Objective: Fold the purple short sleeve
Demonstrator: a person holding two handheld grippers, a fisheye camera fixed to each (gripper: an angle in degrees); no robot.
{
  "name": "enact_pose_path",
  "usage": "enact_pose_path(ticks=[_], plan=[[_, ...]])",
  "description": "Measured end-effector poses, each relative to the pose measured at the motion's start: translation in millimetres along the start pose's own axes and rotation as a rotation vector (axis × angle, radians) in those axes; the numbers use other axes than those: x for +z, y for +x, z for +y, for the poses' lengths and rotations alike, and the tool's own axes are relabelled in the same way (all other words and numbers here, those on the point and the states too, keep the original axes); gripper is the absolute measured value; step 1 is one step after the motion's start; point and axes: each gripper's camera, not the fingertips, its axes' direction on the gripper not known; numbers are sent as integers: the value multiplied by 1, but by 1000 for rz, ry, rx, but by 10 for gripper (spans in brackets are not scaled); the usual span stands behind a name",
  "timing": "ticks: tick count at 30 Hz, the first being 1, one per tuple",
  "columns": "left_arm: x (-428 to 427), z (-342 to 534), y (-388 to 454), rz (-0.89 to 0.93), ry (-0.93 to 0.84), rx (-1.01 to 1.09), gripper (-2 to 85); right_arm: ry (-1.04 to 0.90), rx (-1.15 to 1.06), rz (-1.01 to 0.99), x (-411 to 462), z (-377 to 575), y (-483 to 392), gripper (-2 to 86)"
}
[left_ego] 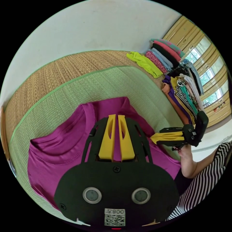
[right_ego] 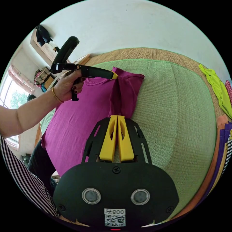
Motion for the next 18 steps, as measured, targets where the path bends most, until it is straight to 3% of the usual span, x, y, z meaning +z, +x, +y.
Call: enact_pose_path(ticks=[10,14,18], plan=[[-82,14,4,186,88,54,17,13,24,-27,23,-4,-1,0],[-61,3,23,72,-105,76,7,12,23,-21,33,-7,-5,0],[-81,1,25,114,-94,57,4,15,30,-31,43,-7,-7,0]])
